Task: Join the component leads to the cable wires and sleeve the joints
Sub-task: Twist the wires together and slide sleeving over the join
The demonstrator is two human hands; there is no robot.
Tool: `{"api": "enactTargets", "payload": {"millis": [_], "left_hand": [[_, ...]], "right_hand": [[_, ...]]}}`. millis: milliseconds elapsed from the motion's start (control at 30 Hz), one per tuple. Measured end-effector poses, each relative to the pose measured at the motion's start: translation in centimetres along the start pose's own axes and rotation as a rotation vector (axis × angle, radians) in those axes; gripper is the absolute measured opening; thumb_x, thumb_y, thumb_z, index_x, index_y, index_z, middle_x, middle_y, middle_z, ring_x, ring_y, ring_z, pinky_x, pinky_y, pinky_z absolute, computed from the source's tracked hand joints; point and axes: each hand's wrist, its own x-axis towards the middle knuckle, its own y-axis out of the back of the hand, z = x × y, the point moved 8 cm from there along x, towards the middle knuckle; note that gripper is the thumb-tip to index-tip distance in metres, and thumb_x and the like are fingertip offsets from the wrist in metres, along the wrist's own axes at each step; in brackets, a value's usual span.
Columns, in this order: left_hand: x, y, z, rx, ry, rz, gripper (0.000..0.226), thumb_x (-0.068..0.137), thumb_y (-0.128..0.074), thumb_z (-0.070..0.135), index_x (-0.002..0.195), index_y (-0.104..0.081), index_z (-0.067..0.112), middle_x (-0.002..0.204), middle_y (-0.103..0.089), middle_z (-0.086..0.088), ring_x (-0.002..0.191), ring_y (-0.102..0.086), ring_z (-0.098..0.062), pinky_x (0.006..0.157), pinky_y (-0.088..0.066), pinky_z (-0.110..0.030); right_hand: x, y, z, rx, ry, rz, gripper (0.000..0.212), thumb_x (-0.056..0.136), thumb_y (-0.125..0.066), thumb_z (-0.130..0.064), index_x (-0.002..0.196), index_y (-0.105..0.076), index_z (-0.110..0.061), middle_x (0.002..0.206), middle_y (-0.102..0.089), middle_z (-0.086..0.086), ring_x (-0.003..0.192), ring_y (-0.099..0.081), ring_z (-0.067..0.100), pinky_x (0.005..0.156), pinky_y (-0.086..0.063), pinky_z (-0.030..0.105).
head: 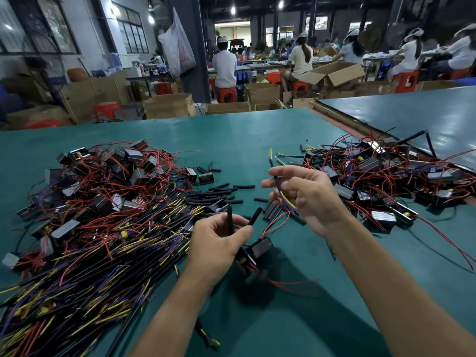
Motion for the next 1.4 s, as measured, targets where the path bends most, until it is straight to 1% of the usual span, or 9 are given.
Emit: {"api": "enactTargets", "payload": {"millis": [133, 233, 367, 500, 667, 833, 933, 1200, 1400], "left_hand": [[0.3, 0.2, 0.1, 0.050, -0.019, 0.029, 0.014, 0.080, -0.074, 0.004, 0.071, -0.068, 0.013, 0.054, -0.059, 0.011, 0.051, -0.051, 0.000, 0.052, -0.043, -0.013], [0.3, 0.4, 0.2, 0.059, -0.013, 0.051, 0.015, 0.081, -0.071, 0.003, 0.071, -0.064, 0.013, 0.056, -0.058, 0.009, 0.054, -0.051, -0.005, 0.055, -0.045, -0.018], [0.0, 0.2, 0.1, -0.007, 0.014, 0.031, 0.011, 0.077, -0.070, 0.008, 0.075, -0.059, 0.012, 0.074, -0.065, -0.023, 0.067, -0.056, -0.022, 0.065, -0.049, -0.038], [0.0, 0.1, 0.3, 0.001, -0.003, 0.016, 0.011, 0.081, -0.072, 0.008, 0.081, -0.061, 0.010, 0.060, -0.061, 0.000, 0.059, -0.057, -0.012, 0.059, -0.049, -0.025], [-0.3, 0.0, 0.2, -0.095, 0.016, 0.028, 0.009, 0.084, -0.074, 0.018, 0.086, -0.067, 0.013, 0.060, -0.063, 0.003, 0.056, -0.062, -0.009, 0.060, -0.053, -0.023], [-0.5, -0.3, 1.1, -0.179, -0.016, -0.007, 0.003, 0.084, -0.072, 0.009, 0.081, -0.072, 0.010, 0.061, -0.067, -0.003, 0.054, -0.062, -0.011, 0.055, -0.053, -0.021], [-0.5, -0.1, 1.1, -0.170, -0.022, 0.014, 0.015, 0.083, -0.072, 0.008, 0.071, -0.072, 0.015, 0.061, -0.068, -0.005, 0.050, -0.059, -0.012, 0.052, -0.051, -0.022], [-0.2, 0.1, 0.8, -0.133, -0.006, 0.004, 0.017, 0.086, -0.070, 0.011, 0.071, -0.073, 0.013, 0.064, -0.071, -0.007, 0.049, -0.057, -0.012, 0.051, -0.051, -0.022], [-0.4, -0.2, 0.0, -0.137, 0.070, -0.044, 0.012, 0.084, -0.072, 0.009, 0.073, -0.076, 0.014, 0.068, -0.073, -0.006, 0.054, -0.062, -0.010, 0.053, -0.051, -0.019]], "right_hand": [[0.0, -0.3, -0.6, 0.218, -0.011, -0.052, 0.018, 0.076, -0.062, -0.003, 0.093, -0.066, -0.004, 0.074, -0.073, 0.008, 0.054, -0.063, 0.011, 0.054, -0.054, 0.020], [0.0, 0.0, -0.4, 0.203, -0.022, -0.009, 0.013, 0.080, -0.064, -0.020, 0.083, -0.066, -0.008, 0.058, -0.060, 0.000, 0.046, -0.052, 0.009, 0.044, -0.046, 0.019], [0.3, 0.5, 0.4, 0.121, -0.059, 0.047, 0.026, 0.100, -0.051, -0.020, 0.080, -0.062, -0.008, 0.052, -0.043, -0.002, 0.043, -0.035, 0.010, 0.040, -0.034, 0.019], [0.5, 0.6, 0.7, 0.113, -0.102, 0.052, 0.029, 0.103, -0.044, -0.022, 0.078, -0.055, -0.012, 0.049, -0.033, -0.007, 0.041, -0.029, 0.009, 0.039, -0.027, 0.018], [0.5, 0.9, 1.1, 0.088, -0.120, 0.060, 0.028, 0.102, -0.045, -0.023, 0.077, -0.054, -0.013, 0.049, -0.028, -0.007, 0.040, -0.026, 0.007, 0.038, -0.025, 0.018], [0.6, 0.4, 1.2, 0.046, -0.089, 0.044, 0.027, 0.102, -0.048, -0.021, 0.080, -0.058, -0.009, 0.050, -0.032, -0.003, 0.041, -0.029, 0.009, 0.039, -0.028, 0.019], [0.5, 0.1, 1.3, -0.036, -0.079, 0.024, 0.022, 0.100, -0.053, -0.017, 0.081, -0.062, -0.009, 0.051, -0.040, -0.001, 0.043, -0.034, 0.012, 0.042, -0.031, 0.021], [-0.9, -2.4, 2.7, -0.389, -0.129, -0.310, 0.006, 0.088, -0.068, -0.002, 0.085, -0.069, -0.007, 0.068, -0.063, 0.006, 0.056, -0.056, 0.014, 0.057, -0.053, 0.025], [-0.5, -1.6, 2.0, -0.303, -0.086, -0.184, 0.014, 0.091, -0.065, -0.004, 0.078, -0.068, -0.008, 0.070, -0.069, 0.008, 0.053, -0.058, 0.014, 0.056, -0.054, 0.024]]}}
